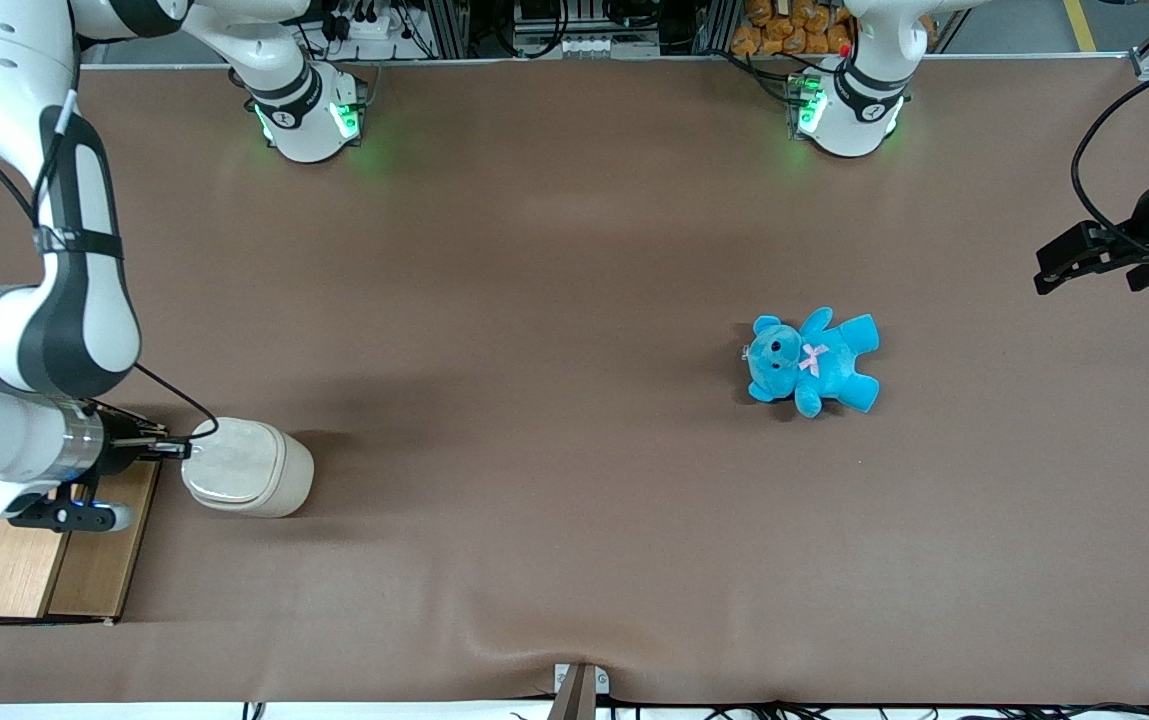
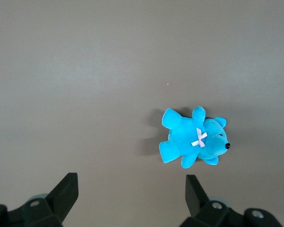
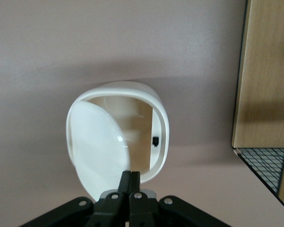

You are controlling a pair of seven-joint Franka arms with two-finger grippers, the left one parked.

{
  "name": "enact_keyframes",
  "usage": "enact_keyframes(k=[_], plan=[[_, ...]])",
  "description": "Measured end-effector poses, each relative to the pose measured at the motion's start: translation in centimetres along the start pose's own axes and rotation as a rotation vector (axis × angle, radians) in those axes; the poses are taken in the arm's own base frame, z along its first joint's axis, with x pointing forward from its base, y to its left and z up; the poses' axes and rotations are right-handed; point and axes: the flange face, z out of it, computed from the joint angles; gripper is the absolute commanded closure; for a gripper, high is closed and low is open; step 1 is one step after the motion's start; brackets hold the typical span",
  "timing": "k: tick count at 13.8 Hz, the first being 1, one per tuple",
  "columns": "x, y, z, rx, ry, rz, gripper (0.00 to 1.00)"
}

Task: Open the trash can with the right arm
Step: 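Lift the right gripper up away from the trash can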

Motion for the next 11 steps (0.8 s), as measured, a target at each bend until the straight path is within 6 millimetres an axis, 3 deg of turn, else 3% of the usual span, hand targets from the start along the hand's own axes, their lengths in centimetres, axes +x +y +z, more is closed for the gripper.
enact_keyframes(k=[1, 11], plan=[[-0.3, -0.1, -0.9, 0.001, -0.004, 0.003, 0.00], [-3.2, -0.1, -8.3, 0.006, 0.023, 0.004, 0.00]])
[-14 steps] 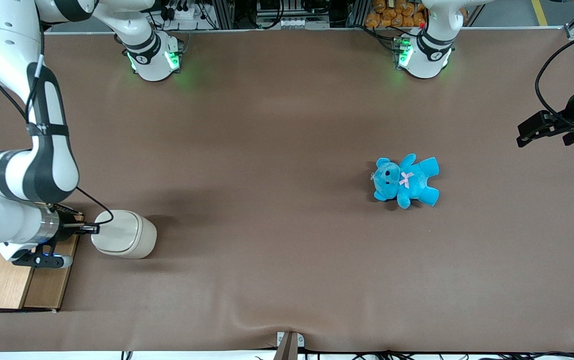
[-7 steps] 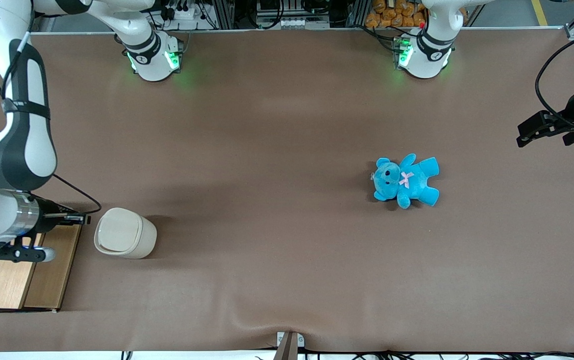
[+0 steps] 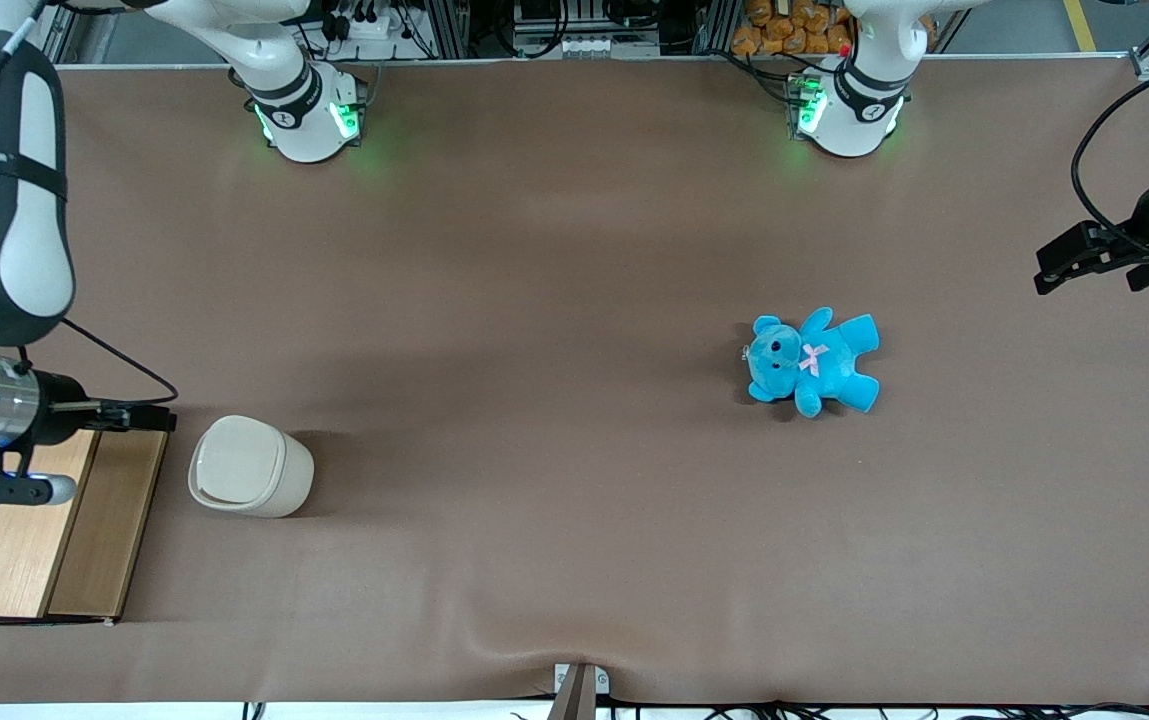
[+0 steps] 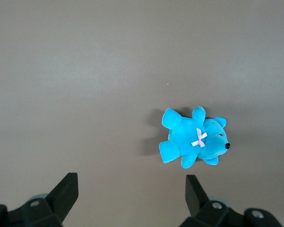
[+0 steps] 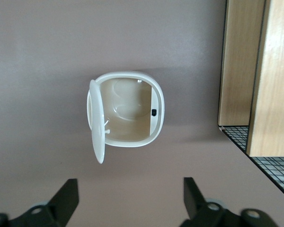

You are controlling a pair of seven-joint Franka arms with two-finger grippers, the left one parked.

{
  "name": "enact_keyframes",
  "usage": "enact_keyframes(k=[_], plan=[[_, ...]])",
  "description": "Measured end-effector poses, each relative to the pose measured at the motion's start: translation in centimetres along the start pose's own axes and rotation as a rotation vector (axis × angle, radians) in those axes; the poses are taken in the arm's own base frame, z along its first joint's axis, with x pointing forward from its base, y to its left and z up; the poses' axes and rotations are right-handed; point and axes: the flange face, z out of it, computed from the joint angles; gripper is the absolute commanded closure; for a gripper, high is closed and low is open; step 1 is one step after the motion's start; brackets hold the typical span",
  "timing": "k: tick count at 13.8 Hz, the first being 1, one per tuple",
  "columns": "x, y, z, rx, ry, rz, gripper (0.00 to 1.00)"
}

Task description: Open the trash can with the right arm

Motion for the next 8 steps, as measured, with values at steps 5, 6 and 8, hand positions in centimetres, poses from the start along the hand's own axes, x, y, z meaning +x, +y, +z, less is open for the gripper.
enact_keyframes(k=[5, 6, 8], plan=[[-4.8, 0.2, -8.4, -0.016, 0.049, -0.006, 0.00], [-5.6, 0.4, -9.6, -0.015, 0.059, -0.003, 0.00], [-7.1, 0.8, -11.4, -0.014, 0.069, 0.001, 0.00]])
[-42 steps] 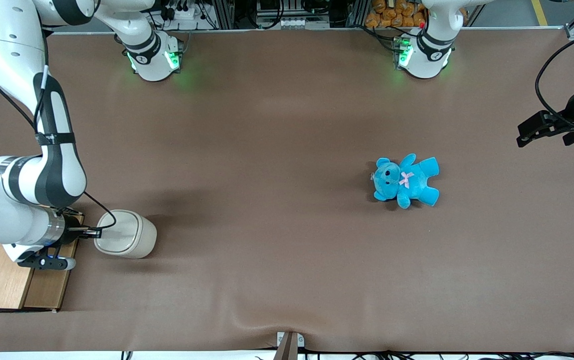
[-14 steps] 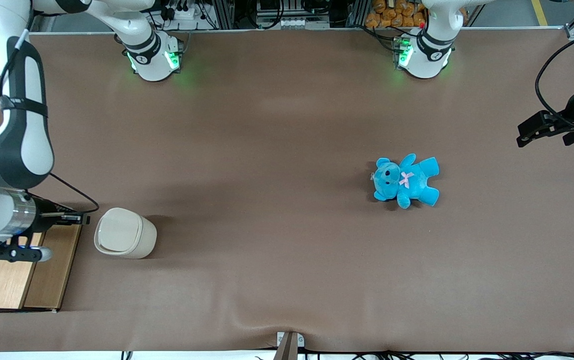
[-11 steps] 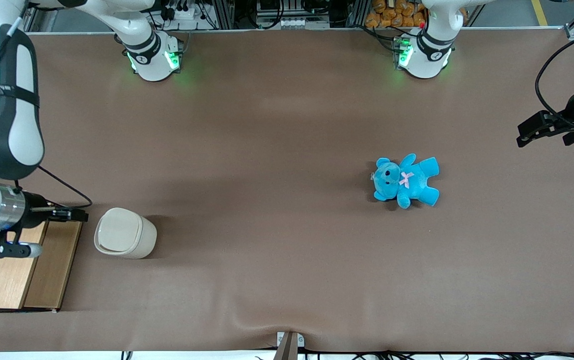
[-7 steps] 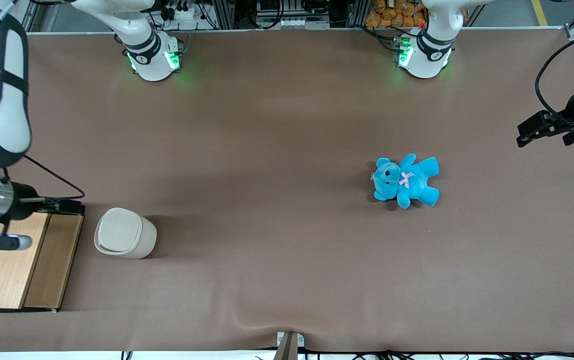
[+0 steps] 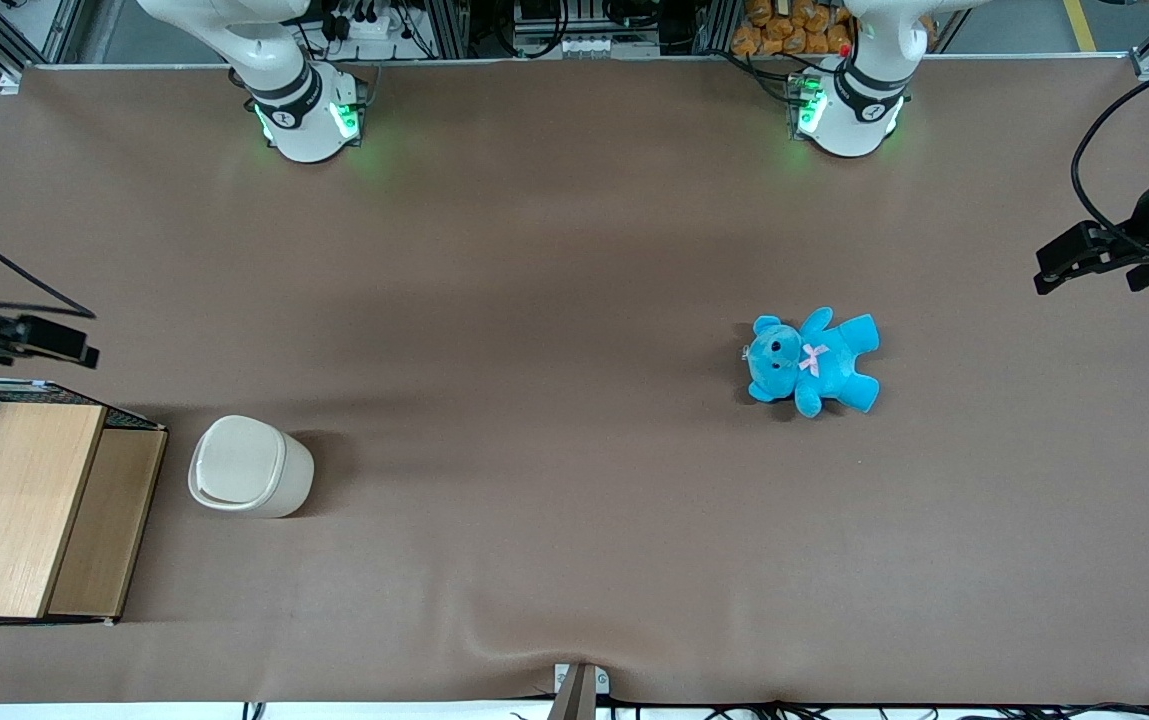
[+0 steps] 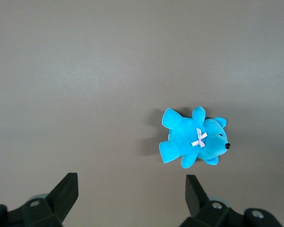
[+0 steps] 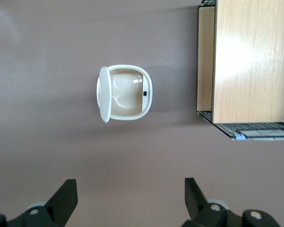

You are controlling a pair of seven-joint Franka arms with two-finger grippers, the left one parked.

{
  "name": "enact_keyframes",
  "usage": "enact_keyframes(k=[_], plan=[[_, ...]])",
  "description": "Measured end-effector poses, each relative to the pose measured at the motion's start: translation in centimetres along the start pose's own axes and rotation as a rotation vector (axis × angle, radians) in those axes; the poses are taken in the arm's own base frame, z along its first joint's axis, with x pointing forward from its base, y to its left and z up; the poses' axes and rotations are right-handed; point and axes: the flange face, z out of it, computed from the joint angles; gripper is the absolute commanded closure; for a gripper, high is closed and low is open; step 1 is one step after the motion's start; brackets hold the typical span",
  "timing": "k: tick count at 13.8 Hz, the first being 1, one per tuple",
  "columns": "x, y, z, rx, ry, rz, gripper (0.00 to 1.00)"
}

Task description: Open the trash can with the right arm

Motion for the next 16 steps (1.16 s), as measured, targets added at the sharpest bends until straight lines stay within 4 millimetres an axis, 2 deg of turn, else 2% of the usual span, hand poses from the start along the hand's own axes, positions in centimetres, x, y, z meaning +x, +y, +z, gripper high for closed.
enact_keyframes(k=[4, 10, 16], plan=[[-3.2, 1.1, -2.2, 0.009, 0.009, 0.015, 0.00], [-8.2, 1.9, -3.4, 0.024, 0.008, 0.023, 0.00], [-8.7, 1.3, -3.4, -0.008, 0.009, 0.001, 0.00]])
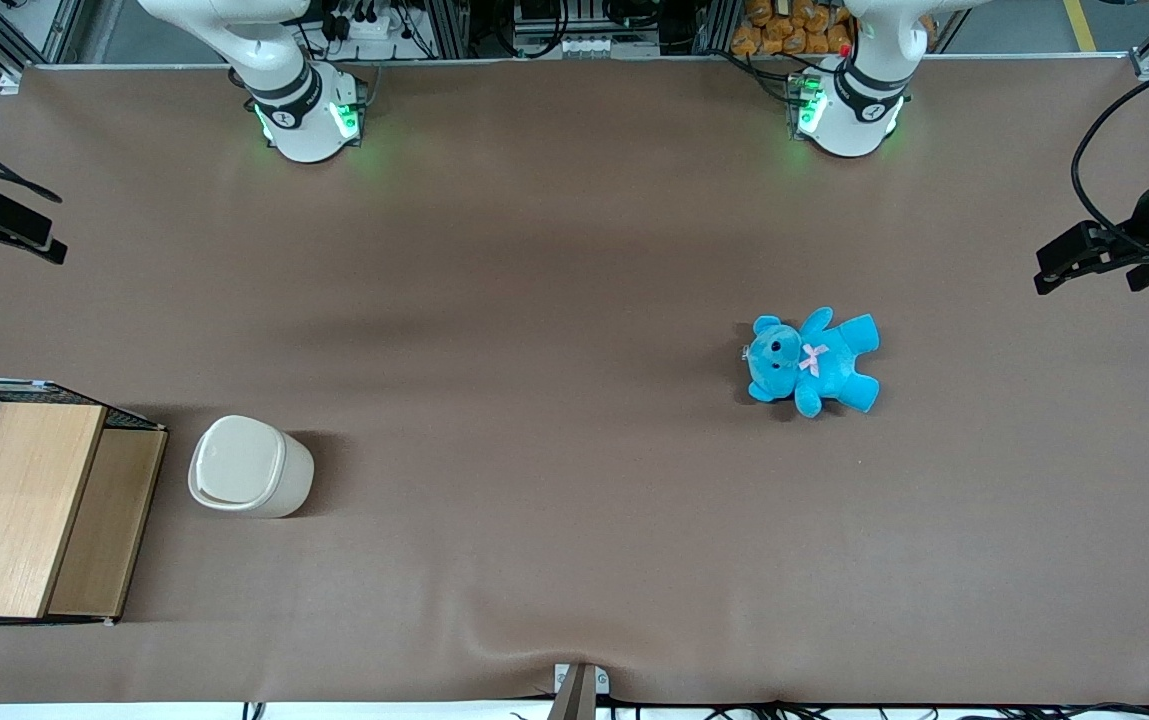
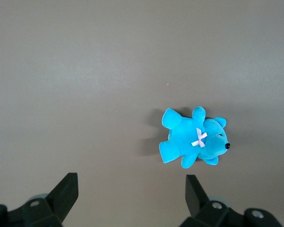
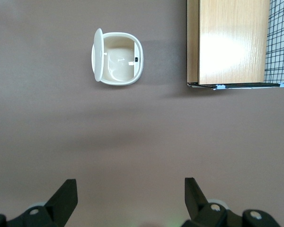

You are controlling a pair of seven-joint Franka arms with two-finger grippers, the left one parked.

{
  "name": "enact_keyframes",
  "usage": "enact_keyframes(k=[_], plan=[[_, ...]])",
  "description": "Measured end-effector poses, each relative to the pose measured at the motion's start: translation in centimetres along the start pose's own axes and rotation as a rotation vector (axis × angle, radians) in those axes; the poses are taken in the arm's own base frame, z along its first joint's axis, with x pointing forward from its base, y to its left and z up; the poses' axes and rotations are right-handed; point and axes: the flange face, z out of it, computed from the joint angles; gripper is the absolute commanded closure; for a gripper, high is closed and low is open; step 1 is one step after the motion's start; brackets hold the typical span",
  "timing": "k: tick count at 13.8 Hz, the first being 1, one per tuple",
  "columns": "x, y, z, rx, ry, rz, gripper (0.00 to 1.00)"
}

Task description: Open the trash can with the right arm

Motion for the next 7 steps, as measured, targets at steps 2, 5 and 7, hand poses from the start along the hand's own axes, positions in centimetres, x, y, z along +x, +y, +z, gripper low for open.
enact_keyframes(k=[2, 5, 7], plan=[[0.03, -0.27, 0.09, -0.005, -0.001, -0.005, 0.00], [0.08, -0.23, 0.05, -0.011, 0.003, -0.005, 0.00], [0.09, -0.21, 0.04, -0.013, 0.004, -0.005, 0.00]])
